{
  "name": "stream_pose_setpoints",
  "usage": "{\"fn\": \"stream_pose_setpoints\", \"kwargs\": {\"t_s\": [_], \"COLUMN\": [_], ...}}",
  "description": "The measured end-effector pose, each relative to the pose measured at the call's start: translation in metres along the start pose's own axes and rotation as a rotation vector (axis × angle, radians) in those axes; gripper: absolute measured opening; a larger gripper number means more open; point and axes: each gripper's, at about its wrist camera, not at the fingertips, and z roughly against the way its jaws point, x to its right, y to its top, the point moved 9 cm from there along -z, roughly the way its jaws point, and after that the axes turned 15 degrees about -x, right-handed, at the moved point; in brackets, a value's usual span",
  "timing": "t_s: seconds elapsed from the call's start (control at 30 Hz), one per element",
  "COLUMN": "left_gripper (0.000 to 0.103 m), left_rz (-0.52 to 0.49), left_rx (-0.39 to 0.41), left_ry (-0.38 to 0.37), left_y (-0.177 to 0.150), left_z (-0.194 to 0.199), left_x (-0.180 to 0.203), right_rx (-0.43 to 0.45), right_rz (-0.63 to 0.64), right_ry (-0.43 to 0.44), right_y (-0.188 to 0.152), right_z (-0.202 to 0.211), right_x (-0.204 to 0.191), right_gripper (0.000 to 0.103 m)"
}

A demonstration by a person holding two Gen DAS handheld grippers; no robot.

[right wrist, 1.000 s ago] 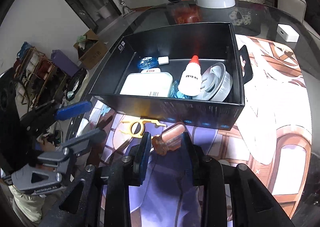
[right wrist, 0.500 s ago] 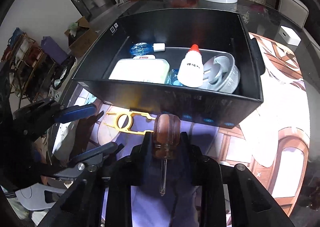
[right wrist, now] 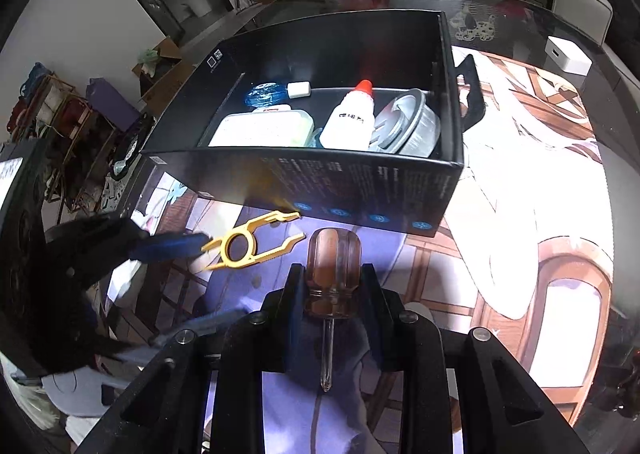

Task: Organize rigid objects
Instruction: 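Grasp the yellow plastic tool with the left tool while the right tool grasps the screwdriver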

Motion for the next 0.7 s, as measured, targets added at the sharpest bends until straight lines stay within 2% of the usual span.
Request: {"fn": "stream_pose_setpoints", "kwargs": {"t_s": [0.07,0.17,0.3,0.43,0.47,0.5,0.7], "left_gripper": [0.053,0.054,0.054,0.053,0.042,0.025,0.024], "left_rz": [-0.027,0.002,0.05,0.053,0.051,0.05,0.06], "left_rx": [-0.004,0.032,0.034,0.027,0.027,0.028,0.009], "left_ry": [-0.039,0.034,0.02,0.058,0.046,0.043,0.061], "left_y": [-0.002,0.005,0.018,0.033,0.035,0.035,0.024], "left_z": [0.003,0.011,0.006,-0.004,-0.004,-0.003,-0.001], "left_x": [0.011,0.004,-0.006,-0.006,-0.004,-0.003,-0.002], "right_rx": [-0.001,-0.003,-0.01,-0.006,-0.004,-0.004,0.005], "right_rz": [-0.001,0.0,-0.002,0.002,0.003,0.008,0.03], "right_ry": [0.002,-0.006,-0.018,-0.024,-0.026,-0.03,-0.041], "right_y": [-0.002,0.002,-0.001,0.002,0.003,0.003,-0.002], "right_z": [0.001,0.0,-0.001,-0.003,-0.004,-0.004,-0.003], "right_x": [0.003,-0.002,0.001,-0.001,-0.002,-0.001,-0.001], "right_gripper": [0.028,0.028,0.028,0.028,0.028,0.028,0.029]}}
